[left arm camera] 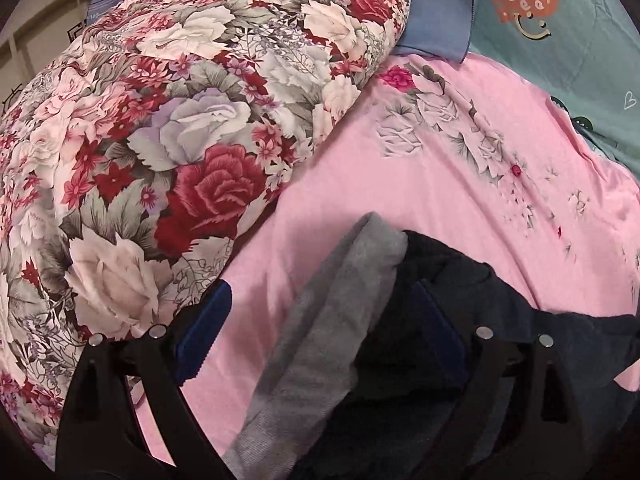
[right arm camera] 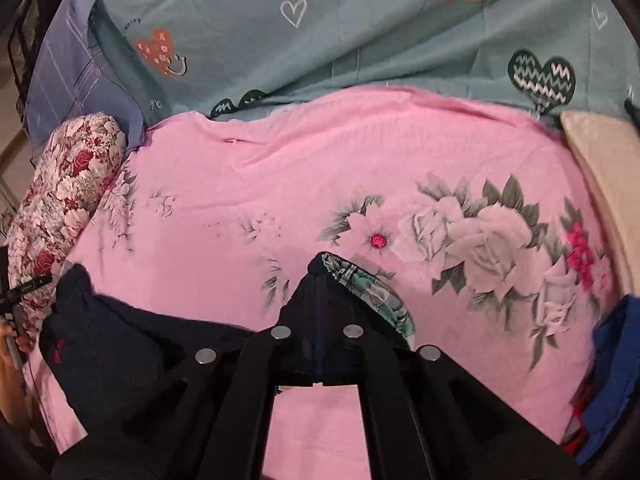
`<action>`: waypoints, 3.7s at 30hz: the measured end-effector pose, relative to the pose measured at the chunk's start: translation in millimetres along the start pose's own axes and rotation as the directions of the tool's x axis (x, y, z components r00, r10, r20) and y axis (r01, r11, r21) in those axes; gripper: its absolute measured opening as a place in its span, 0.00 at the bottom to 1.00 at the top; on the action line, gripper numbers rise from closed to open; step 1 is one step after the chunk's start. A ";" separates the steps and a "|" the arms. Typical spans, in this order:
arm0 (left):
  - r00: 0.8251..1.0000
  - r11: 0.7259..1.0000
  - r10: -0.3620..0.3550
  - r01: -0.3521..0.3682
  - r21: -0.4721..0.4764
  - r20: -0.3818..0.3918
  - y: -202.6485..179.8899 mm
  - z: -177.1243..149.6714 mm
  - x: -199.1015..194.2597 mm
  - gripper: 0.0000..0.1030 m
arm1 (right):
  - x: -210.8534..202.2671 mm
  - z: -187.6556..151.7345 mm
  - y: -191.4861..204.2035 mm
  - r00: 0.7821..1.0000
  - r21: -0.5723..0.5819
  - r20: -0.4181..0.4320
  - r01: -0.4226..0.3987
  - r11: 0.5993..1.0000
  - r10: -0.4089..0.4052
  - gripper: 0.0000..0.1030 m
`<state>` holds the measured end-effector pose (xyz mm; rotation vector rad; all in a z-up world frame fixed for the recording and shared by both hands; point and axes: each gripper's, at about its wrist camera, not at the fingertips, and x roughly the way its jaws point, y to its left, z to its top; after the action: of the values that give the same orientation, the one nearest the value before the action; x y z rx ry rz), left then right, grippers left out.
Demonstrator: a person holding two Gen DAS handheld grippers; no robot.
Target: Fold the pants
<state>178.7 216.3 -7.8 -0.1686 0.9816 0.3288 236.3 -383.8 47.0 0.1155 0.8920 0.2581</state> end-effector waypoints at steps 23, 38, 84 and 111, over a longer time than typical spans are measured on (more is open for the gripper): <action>0.999 0.999 -0.032 0.032 0.010 0.000 -1.7 -6.2 -0.2 0.90 | -65.0 -4.1 -3.4 0.997 0.119 0.078 -0.019 0.993 0.010 0.07; 1.000 0.999 0.016 -0.016 -0.028 -0.001 6.3 -4.0 5.5 0.90 | 34.9 15.6 -85.3 0.989 0.488 -0.107 0.145 0.861 -0.106 0.09; 0.987 0.964 -0.136 0.151 -0.218 0.084 -4.3 46.3 -0.9 0.20 | 3.1 18.0 -63.6 0.995 0.394 0.085 0.010 0.919 -0.047 0.08; 0.995 0.996 -0.083 0.083 -0.007 0.064 -53.5 -15.6 -5.9 0.90 | 70.6 -34.4 -47.7 0.984 0.301 -0.109 0.166 0.939 -0.139 0.41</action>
<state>182.0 160.5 -11.8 -0.2060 0.9078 0.2611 260.0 -410.9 -37.6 0.3269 1.0176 -0.0241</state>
